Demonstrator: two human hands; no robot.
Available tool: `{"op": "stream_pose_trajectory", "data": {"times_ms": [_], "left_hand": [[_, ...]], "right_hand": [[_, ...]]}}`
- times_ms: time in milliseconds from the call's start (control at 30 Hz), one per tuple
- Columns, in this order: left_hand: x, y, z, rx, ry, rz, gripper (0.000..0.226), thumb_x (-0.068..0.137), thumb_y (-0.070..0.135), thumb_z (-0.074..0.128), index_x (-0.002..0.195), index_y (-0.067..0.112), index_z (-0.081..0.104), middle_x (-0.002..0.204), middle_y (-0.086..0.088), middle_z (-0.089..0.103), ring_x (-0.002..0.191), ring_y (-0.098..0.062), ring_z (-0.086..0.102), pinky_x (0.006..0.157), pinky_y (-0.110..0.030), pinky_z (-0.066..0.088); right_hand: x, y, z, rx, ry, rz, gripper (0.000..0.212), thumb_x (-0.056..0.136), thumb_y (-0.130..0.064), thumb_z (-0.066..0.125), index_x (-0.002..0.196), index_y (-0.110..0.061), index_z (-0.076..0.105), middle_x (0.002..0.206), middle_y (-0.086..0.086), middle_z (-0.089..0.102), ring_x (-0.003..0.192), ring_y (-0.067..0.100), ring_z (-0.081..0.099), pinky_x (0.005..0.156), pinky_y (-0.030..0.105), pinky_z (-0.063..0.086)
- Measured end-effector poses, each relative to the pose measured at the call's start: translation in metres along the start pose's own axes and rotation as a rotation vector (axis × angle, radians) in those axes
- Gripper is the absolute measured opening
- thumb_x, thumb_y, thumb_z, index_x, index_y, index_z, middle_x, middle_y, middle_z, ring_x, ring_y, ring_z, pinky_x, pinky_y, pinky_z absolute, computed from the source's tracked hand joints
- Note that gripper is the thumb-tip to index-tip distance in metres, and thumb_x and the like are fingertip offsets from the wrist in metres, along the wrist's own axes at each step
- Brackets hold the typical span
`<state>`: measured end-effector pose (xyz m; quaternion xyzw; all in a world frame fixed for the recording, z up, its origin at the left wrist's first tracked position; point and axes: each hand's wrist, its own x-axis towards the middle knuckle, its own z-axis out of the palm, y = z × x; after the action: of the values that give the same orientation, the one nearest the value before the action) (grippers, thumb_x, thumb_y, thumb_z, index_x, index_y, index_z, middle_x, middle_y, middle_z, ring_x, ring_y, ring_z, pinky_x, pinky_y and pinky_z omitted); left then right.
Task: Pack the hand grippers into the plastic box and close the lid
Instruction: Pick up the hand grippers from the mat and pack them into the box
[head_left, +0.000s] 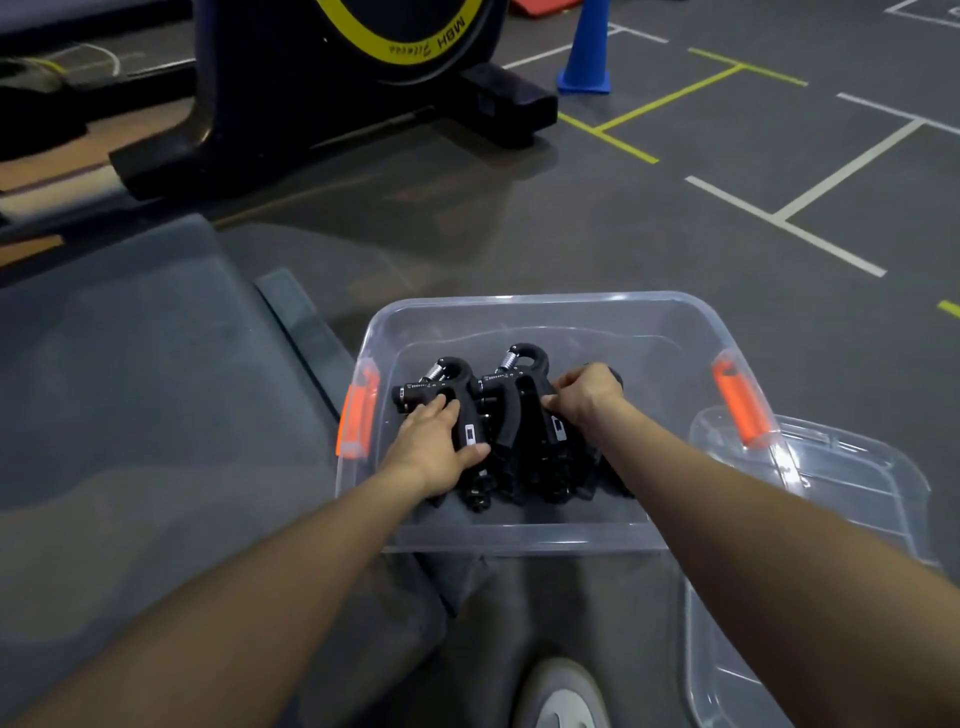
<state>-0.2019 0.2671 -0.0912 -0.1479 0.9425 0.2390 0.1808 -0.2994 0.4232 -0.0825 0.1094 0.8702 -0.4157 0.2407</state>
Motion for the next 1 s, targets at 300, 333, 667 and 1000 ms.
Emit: {"op": "stream_pose_trajectory", "data": {"times_ms": [300,333,667,1000], "left_hand": [[0.007,0.001,0.001,0.036,0.011,-0.002,0.073,0.091,0.04,0.054,0.149,0.016,0.018,0.16,-0.002,0.012,0.148,-0.022,0.01,0.122,-0.033,0.01],[0.007,0.002,0.001,0.047,0.009,-0.001,0.073,0.091,0.04,0.054,0.149,0.015,0.019,0.16,-0.002,0.013,0.148,-0.023,0.01,0.122,-0.033,0.01],[0.012,0.001,0.0,0.115,-0.007,0.015,0.072,0.091,0.04,0.054,0.149,0.012,0.021,0.159,-0.003,0.015,0.147,-0.025,0.014,0.121,-0.034,0.013],[-0.006,0.016,-0.006,0.098,0.016,-0.007,0.067,0.093,0.038,0.051,0.149,0.015,0.02,0.159,0.0,0.012,0.146,-0.024,0.017,0.119,-0.039,0.022]], "right_hand": [[-0.013,0.008,0.015,-0.251,0.018,-0.112,0.034,0.077,-0.025,0.075,0.103,-0.005,0.065,0.104,0.013,0.069,0.101,0.03,0.065,0.083,0.033,0.053],[-0.014,0.009,0.015,-0.271,0.017,-0.122,0.033,0.077,-0.023,0.074,0.104,-0.006,0.065,0.106,0.013,0.069,0.101,0.03,0.065,0.084,0.033,0.053],[-0.022,0.003,0.017,-0.396,0.11,-0.145,0.024,0.085,-0.012,0.065,0.107,-0.003,0.061,0.117,0.016,0.065,0.109,0.033,0.062,0.086,0.035,0.05],[-0.04,0.003,0.006,-0.352,0.008,-0.168,0.04,0.085,-0.025,0.068,0.12,-0.006,0.06,0.121,0.015,0.064,0.115,0.032,0.059,0.091,0.035,0.048]]}}
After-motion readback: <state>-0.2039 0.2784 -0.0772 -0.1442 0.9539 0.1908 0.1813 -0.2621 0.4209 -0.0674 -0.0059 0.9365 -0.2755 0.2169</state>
